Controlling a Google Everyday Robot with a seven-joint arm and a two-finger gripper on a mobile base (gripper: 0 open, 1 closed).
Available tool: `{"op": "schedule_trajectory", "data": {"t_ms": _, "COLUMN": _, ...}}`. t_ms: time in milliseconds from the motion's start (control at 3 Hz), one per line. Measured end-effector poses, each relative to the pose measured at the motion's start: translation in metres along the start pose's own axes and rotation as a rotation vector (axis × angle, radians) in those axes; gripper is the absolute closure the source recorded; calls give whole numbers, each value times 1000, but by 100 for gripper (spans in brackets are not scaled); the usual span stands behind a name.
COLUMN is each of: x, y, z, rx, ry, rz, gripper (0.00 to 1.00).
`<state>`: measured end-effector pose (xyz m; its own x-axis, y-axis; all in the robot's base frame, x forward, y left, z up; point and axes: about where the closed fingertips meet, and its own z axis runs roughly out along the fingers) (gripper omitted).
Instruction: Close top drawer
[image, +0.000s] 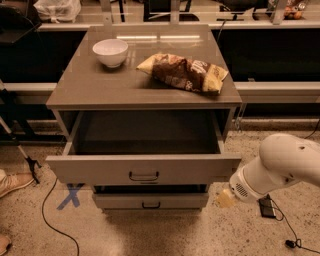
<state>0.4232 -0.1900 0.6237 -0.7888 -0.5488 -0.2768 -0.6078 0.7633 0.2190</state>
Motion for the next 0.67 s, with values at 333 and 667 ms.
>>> {"op": "schedule_trajectory", "data": {"t_ms": 333, "x": -32, "y": -9, "z": 12, "rx": -14, "ry": -101, "rz": -8, "gripper": 100}}
{"op": "schedule_trajectory", "data": {"t_ms": 667, "x": -94, "y": -21, "z": 25, "rx": -27, "ry": -246, "rz": -37, "gripper": 100}}
